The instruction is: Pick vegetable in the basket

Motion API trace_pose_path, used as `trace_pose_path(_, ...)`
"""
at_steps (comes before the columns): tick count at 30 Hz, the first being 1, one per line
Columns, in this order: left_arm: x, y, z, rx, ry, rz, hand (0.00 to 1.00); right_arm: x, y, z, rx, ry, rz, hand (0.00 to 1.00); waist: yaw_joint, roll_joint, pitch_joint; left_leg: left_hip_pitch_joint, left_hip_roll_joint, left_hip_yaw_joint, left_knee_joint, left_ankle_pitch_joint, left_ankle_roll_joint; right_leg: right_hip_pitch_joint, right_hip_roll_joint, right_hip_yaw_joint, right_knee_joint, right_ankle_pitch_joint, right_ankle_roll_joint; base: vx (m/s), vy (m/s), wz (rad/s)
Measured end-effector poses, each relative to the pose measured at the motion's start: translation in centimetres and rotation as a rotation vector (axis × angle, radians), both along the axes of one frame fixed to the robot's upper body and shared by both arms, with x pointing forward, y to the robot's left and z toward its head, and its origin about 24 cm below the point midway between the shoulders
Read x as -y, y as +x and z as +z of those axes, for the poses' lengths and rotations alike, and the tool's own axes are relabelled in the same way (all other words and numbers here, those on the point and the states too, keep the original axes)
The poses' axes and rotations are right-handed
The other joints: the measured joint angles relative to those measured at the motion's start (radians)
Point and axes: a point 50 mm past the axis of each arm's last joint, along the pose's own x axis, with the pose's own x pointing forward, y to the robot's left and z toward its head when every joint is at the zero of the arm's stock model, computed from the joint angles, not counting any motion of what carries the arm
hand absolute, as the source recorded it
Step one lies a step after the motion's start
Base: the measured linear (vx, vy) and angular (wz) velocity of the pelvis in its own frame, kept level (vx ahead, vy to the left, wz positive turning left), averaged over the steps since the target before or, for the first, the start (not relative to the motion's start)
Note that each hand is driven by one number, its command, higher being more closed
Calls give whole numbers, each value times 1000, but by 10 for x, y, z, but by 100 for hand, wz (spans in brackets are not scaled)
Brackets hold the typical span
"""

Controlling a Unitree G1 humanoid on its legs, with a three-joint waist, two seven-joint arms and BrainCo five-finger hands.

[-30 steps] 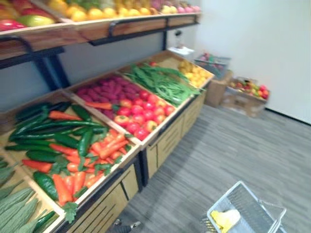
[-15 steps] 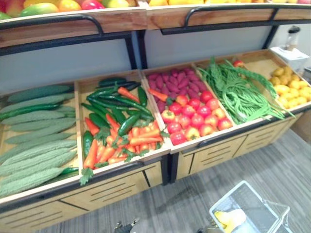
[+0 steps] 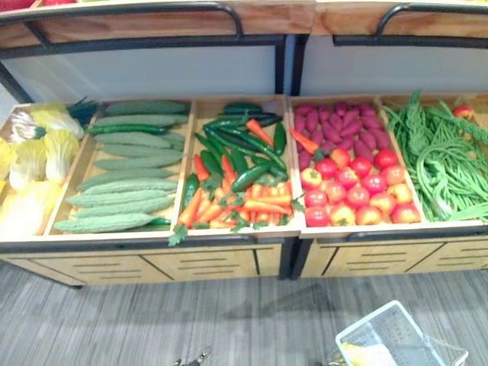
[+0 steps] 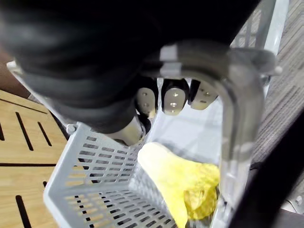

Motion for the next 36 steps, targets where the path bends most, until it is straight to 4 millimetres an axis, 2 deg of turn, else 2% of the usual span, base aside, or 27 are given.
trace_pose_path(5,-3,1,0,5,-1,-21,0,-2,-10,-1,-29,11,-7,100,-10,5,-13,8,-18,5,-45,20,6,-2,-2,15,-29,15,11,-102,28,0)
trace_pose_path(9,-22,24,16,90,126,-11,0,-2,-16,-1,-47,1,1,100,-11,16,-23,7,-22,18,-66,25,15,-10,1,34,-47,25,18,-48,21,-7)
trace_pose_path(11,-38,40,35,162,271,46,0,-1,-15,0,-51,-16,29,100,-8,17,-23,6,-21,27,-67,25,15,-17,3,42,-46,25,18,8,-2,-9)
trace_pose_path(13,-56,68,73,298,510,90,0,0,-18,1,-68,-42,56,100,-5,19,-25,7,-21,26,-76,30,7,-17,6,42,-46,26,18,74,-6,1)
trace_pose_path(14,-59,73,83,328,567,90,0,-1,-18,1,-73,-48,61,100,-4,19,-27,7,-21,26,-79,32,6,-17,8,41,-45,26,18,134,-9,1)
trace_pose_path(15,-63,84,102,381,678,78,0,-1,-17,1,-74,-55,74,100,-5,21,-28,9,-22,25,-80,34,5,-18,13,42,-43,28,15,129,-12,3)
trace_pose_path(18,-60,111,149,532,919,-8,0,0,-17,2,-78,-71,80,100,-7,19,-37,11,-25,23,-82,34,5,-17,19,75,-45,28,15,134,9,4)
trace_pose_path(21,-53,127,184,655,1088,-119,0,4,-16,3,-80,-80,103,100,-10,18,-42,25,-31,28,-82,32,8,-10,21,113,-48,28,15,96,25,-8)
trace_pose_path(22,-53,132,191,676,1142,-167,0,6,-15,3,-81,-85,115,100,-21,20,-50,26,-35,29,-81,30,11,-10,21,125,-54,29,14,86,28,-16)
trace_pose_path(23,-54,137,197,685,1185,-204,0,9,-13,4,-81,-89,125,100,-31,23,-54,28,-37,32,-81,27,16,-9,22,140,-63,34,14,61,23,-22)
trace_pose_path(26,-54,152,211,728,1271,-298,0,13,-11,4,-80,-87,145,100,-33,26,-56,28,-38,60,-76,23,23,-6,36,182,-121,79,14,20,30,-34)
trace_pose_path(28,-54,159,213,735,1294,-345,0,14,-10,5,-78,-86,159,100,-37,26,-56,28,-41,63,-73,23,23,-6,36,195,-141,94,20,-5,38,-26)
trace_pose_path(30,-57,168,214,718,1347,-441,0,15,-4,5,-71,-90,187,100,-58,26,-53,23,-47,79,-63,17,31,-6,35,217,-168,117,26,-30,35,-27)
trace_pose_path(32,-58,177,213,706,1360,-523,0,15,0,5,-64,-94,212,100,-66,26,-51,21,-52,95,-55,10,38,-13,36,249,-183,132,32,-78,34,-37)
trace_pose_path(33,-59,184,214,686,1392,-602,0,16,9,6,-51,-100,240,100,-81,31,-42,16,-52,113,-49,-2,36,-21,40,271,-194,145,33,-100,16,-32)
trace_pose_path(36,-60,197,217,668,1426,-740,0,19,19,9,-30,-123,284,100,-86,36,-32,-12,-52,144,-40,-8,34,-54,46,317,-219,178,38,-135,-5,-41)
